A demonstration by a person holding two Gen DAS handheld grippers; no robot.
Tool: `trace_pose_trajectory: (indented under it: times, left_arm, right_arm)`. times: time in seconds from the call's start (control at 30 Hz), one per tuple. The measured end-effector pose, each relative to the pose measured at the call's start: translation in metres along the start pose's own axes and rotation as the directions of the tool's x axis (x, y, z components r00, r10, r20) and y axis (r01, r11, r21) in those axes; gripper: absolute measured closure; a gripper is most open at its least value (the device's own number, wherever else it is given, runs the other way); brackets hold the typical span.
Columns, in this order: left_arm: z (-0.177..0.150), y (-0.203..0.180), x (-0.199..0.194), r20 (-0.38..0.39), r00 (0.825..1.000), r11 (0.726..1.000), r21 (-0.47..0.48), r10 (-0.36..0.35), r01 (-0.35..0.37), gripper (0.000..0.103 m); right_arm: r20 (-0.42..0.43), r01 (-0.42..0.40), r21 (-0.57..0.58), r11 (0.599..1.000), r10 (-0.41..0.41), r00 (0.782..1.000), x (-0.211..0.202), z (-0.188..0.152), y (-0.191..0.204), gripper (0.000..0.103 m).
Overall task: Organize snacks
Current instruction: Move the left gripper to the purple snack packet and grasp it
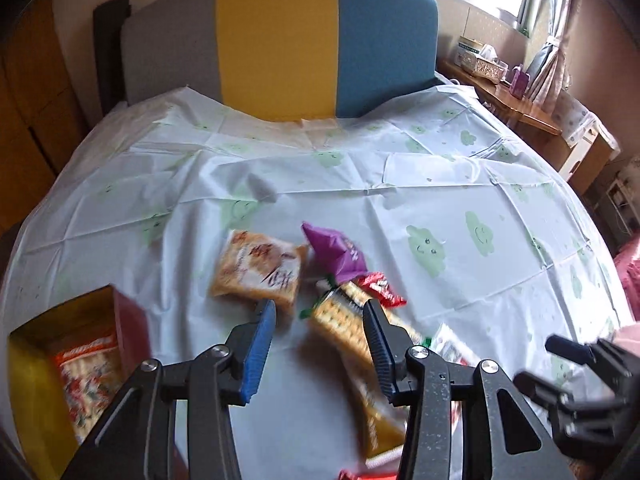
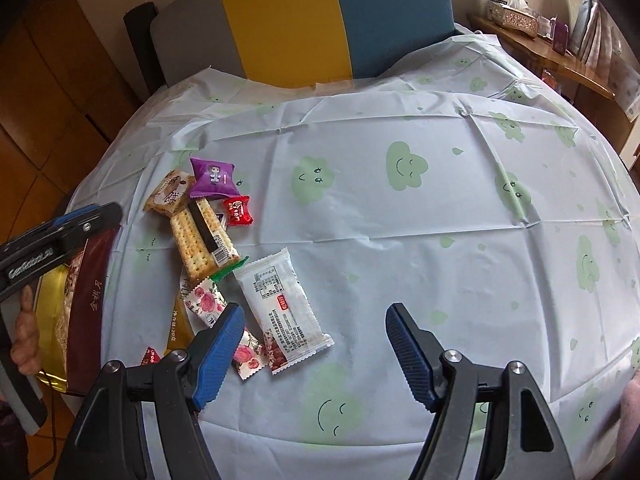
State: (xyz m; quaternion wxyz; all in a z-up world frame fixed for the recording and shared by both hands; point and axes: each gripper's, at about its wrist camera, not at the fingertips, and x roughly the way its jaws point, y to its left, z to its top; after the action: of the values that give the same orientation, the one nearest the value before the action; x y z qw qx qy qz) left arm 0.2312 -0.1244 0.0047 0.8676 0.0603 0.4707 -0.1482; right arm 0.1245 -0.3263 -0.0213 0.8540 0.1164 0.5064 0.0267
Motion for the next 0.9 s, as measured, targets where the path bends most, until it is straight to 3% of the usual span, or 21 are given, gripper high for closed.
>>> trace_pose_trajectory:
  times: [0.53,0.6,0.8,0.9]
  left_arm:
    - [0.034,-0.031,0.09,-0.09,0.996,0.996,0.085,0.021,-0.013,0.057]
    - [0.034,-0.035,0.096,-0.094,0.995,0.995,0.101,0.02,-0.01,0.072]
    - [0.032,-0.038,0.097,-0.066,0.998,0.991,0.134,0.015,-0.006,0.08]
    - [0.033,-0.043,0.091,-0.036,0.999,0.987,0.162,0.003,0.003,0.09]
  right_arm:
    - [-0.018,-0.095,0.013,0.995,0.096,0.995,-0.004,0.001,0.004,0.029]
    - [-0.019,-0.103,0.014,0.995,0.103,0.994,-0.004,0.001,0.005,0.029]
    - [-0.022,-0.105,0.016,0.994,0.105,0.994,-0.004,0.001,0.004,0.029]
    - [-0.022,-0.105,0.012,0.994,0.105,0.994,-0.004,0.001,0.005,0.029]
